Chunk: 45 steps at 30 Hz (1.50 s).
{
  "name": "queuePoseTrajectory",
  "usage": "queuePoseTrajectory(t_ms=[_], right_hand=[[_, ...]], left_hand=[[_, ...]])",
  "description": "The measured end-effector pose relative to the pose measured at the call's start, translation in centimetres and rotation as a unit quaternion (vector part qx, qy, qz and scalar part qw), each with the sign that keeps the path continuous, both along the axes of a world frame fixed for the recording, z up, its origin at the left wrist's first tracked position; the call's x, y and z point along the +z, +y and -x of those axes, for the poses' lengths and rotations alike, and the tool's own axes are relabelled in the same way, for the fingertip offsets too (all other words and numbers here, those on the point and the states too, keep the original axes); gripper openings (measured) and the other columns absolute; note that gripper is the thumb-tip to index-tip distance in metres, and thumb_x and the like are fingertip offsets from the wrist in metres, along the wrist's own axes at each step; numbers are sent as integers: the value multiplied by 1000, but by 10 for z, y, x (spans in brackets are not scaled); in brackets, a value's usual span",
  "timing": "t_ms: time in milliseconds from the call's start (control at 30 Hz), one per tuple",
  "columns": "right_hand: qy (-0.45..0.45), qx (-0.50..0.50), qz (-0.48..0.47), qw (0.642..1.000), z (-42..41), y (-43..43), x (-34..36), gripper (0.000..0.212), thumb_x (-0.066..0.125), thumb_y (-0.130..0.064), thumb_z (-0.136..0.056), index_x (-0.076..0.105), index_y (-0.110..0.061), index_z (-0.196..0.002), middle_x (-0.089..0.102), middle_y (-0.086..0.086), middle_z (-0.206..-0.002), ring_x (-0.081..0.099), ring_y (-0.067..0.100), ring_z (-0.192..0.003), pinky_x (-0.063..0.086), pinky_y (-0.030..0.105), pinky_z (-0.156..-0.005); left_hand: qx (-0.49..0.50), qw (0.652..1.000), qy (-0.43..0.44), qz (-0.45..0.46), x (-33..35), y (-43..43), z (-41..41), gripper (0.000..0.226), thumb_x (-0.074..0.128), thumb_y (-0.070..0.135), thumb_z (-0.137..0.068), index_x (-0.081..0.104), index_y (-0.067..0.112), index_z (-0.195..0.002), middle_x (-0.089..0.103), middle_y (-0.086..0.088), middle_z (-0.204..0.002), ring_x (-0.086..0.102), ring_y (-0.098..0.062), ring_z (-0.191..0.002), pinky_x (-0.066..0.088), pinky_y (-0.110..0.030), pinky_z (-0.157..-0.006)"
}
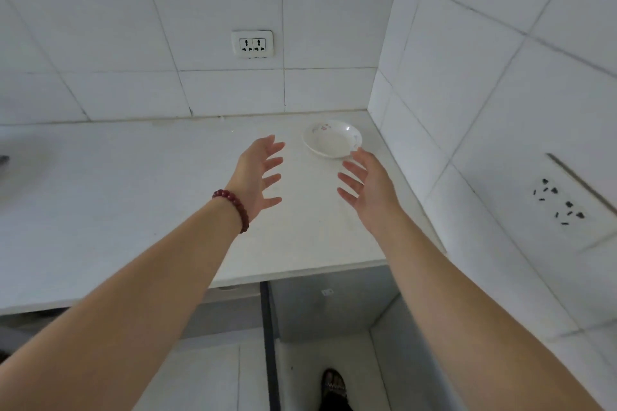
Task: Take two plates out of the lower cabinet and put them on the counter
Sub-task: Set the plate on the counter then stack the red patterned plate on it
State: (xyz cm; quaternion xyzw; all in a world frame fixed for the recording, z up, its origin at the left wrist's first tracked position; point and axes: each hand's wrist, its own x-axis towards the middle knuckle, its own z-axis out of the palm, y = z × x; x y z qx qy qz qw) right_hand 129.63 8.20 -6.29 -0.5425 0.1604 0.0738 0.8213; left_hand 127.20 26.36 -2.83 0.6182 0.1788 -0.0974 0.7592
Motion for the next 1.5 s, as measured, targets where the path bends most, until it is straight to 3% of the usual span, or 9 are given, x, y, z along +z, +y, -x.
queuePoseTrajectory(t_ms=[267,533,867,1100,1300,1433,1500], right_hand=[[-32,19,0,999,114,10,28,26,58,-42,-83,66,-23,-98,66,0,-112,62,19,-103,50,34,-75],[-60,73,19,995,183,19,38,28,55,-43,-86,67,-23,-101,67,-2,-111,63,18,-102,51,34,-79],[-63,150,8,987,250,45,33,27,53,-42,-86,67,-22,-98,69,-1,-108,65,18,-100,50,33,-78],[-45,187,-6,981,304,92,25,27,52,-41,-87,66,-21,-99,68,1,-111,64,19,-101,50,33,-76],[-34,184,-4,982,333,152,14,29,52,-39,-89,66,-19,-103,69,2,-110,65,20,-100,52,34,-79],[-17,166,-15,986,350,201,-1,26,53,-39,-88,66,-20,-100,69,1,-108,66,18,-100,52,32,-76],[-9,161,-10,987,359,227,-10,24,52,-38,-89,66,-21,-97,70,0,-108,66,17,-99,52,31,-75]], left_hand=[[-20,998,-31,46,22,14,113,43,42,50,-85,60,30,-119,51,1,-134,44,-24,-124,35,-54,-101],[1,998,-49,51,25,12,187,42,40,47,-88,59,28,-119,52,1,-132,46,-24,-122,35,-53,-103],[109,992,-35,60,21,16,280,39,43,44,-88,62,24,-116,58,0,-126,51,-22,-116,36,-52,-100],[176,982,-17,69,25,64,345,40,40,42,-90,61,23,-118,56,-1,-129,50,-24,-119,35,-53,-102],[170,984,-17,52,8,127,374,39,39,42,-91,62,24,-117,57,1,-129,51,-22,-118,36,-51,-103],[145,988,-20,42,-5,181,390,35,42,42,-89,64,29,-113,59,7,-126,53,-19,-116,42,-43,-92],[129,991,-20,27,-11,209,397,38,50,47,-79,65,32,-111,60,10,-123,54,-17,-114,44,-38,-84]])
